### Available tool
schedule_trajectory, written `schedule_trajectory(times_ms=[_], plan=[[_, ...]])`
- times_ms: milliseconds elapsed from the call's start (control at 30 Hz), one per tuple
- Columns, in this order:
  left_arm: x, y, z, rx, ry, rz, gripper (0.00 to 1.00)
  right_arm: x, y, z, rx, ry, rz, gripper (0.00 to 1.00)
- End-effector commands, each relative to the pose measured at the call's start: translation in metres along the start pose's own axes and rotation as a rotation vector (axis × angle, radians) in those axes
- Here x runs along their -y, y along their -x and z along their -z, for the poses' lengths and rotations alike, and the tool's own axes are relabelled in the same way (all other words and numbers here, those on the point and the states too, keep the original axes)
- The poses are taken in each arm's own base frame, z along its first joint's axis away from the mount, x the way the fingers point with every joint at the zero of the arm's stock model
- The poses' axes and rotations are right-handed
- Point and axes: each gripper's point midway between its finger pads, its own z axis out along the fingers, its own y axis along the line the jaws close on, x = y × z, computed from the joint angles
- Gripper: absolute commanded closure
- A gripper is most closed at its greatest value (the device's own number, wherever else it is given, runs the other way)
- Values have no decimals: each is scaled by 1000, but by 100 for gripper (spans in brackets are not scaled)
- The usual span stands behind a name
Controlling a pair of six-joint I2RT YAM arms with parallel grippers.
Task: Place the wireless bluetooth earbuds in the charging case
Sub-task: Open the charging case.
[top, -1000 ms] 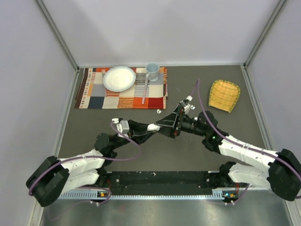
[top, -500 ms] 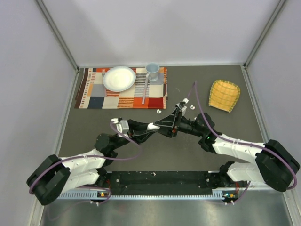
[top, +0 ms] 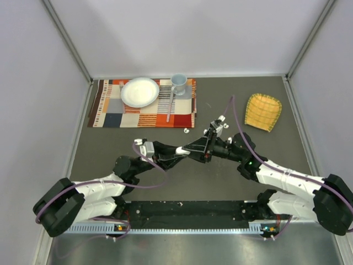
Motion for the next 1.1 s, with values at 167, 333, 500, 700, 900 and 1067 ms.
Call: schedule_trajectory(times_ms=[167, 333, 500, 700, 900, 1067], plan=[[13, 80, -5, 302, -49, -169, 100, -44, -5, 3, -14, 115, 98, 91], [12, 81, -4, 307, -41, -169, 100, -44, -6, 5, -13, 133, 118, 54], [12, 79, -1, 303, -31, -173, 100, -46, 3, 14, 53, 50, 255, 16], [13, 81, 3, 312, -25, -186, 100, -63, 20, 45, 146, -157, 655, 11], [17, 85, -1, 317, -56, -183, 100, -39, 32, 59, 108, -386, 819, 12], [19, 88, -3, 320, -67, -185, 100, -25, 42, 60, 94, -468, 899, 14]])
